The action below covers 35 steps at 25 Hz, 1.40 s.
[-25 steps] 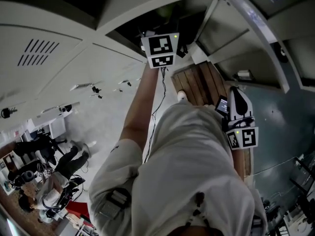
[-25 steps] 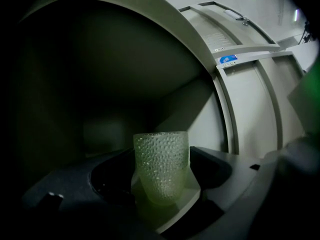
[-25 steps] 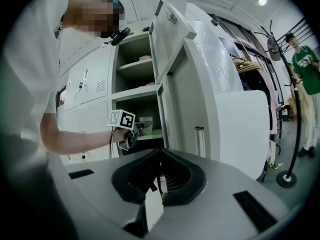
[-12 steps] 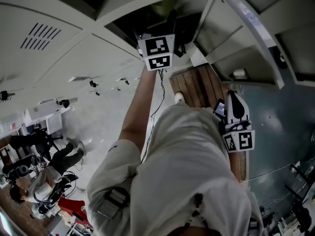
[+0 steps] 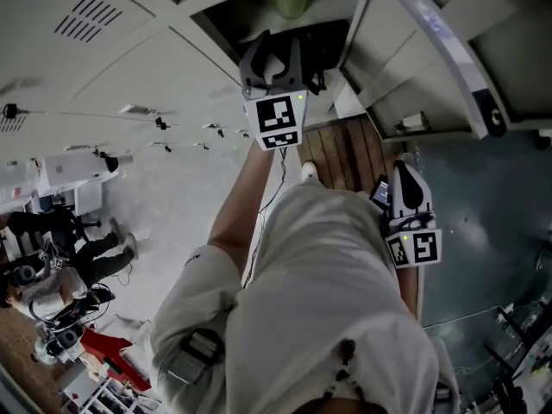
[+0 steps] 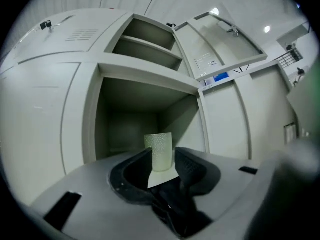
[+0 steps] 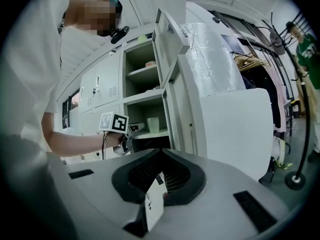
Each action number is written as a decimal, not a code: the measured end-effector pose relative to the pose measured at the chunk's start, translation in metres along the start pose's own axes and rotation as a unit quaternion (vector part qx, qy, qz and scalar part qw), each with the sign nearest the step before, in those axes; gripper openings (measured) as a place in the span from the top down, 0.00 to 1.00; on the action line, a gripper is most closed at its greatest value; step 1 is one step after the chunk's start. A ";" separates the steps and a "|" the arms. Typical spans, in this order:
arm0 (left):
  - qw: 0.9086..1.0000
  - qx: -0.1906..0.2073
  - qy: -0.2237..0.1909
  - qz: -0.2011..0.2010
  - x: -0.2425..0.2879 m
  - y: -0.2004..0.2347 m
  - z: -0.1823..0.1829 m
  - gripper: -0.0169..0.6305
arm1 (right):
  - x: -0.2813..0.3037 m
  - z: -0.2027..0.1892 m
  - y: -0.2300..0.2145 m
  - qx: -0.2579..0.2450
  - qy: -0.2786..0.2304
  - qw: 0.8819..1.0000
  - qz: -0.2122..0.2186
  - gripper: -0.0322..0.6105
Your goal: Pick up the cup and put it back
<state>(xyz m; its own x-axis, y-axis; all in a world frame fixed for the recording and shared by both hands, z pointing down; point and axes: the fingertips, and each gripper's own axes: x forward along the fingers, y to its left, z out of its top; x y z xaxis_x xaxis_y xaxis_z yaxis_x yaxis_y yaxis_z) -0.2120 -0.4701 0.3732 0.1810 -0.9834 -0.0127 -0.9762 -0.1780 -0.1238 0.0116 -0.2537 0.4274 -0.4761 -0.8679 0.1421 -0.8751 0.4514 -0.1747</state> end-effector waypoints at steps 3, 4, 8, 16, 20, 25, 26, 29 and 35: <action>1.000 0.004 -0.007 0.009 -0.024 -0.010 0.007 0.87 | -0.011 0.000 -0.003 -0.003 -0.004 1.000 0.015 0.91; 1.000 0.004 -0.007 0.013 -0.032 -0.013 0.008 0.90 | -0.015 0.001 -0.004 -0.004 -0.006 1.000 0.021 0.91; 1.000 -0.007 -0.003 0.020 -0.064 -0.030 0.015 0.92 | -0.034 0.003 -0.011 -0.005 -0.009 0.999 0.043 0.91; 0.999 -0.028 0.000 0.019 -0.154 -0.108 0.018 0.95 | -0.113 -0.005 -0.038 0.011 -0.017 0.998 0.067 0.91; 0.998 -0.052 -0.001 0.027 -0.208 -0.146 0.018 0.95 | -0.146 -0.011 -0.052 0.036 -0.011 0.996 0.077 0.91; 0.997 -0.045 0.038 0.049 -0.281 -0.188 -0.001 0.96 | -0.176 -0.042 -0.068 0.052 0.053 0.995 0.061 0.91; 0.996 -0.046 0.046 0.055 -0.296 -0.194 -0.007 0.96 | -0.180 -0.049 -0.068 0.066 0.064 0.994 0.064 0.91; 0.993 -0.052 0.069 0.081 -0.340 -0.203 -0.016 0.96 | -0.185 -0.062 -0.054 0.087 0.085 0.988 0.099 0.91; 0.988 -0.042 0.085 0.124 -0.415 -0.199 -0.016 0.96 | -0.196 -0.069 -0.003 0.073 0.081 0.978 0.175 0.91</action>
<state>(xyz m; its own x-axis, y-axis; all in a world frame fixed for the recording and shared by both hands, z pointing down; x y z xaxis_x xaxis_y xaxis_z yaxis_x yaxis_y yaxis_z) -0.0946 -0.0269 0.4189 -0.0814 -0.9876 0.1344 -0.9957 0.0747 -0.0545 0.1018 -0.0703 0.4675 -0.7628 -0.6155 0.1982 -0.6390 0.6706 -0.3768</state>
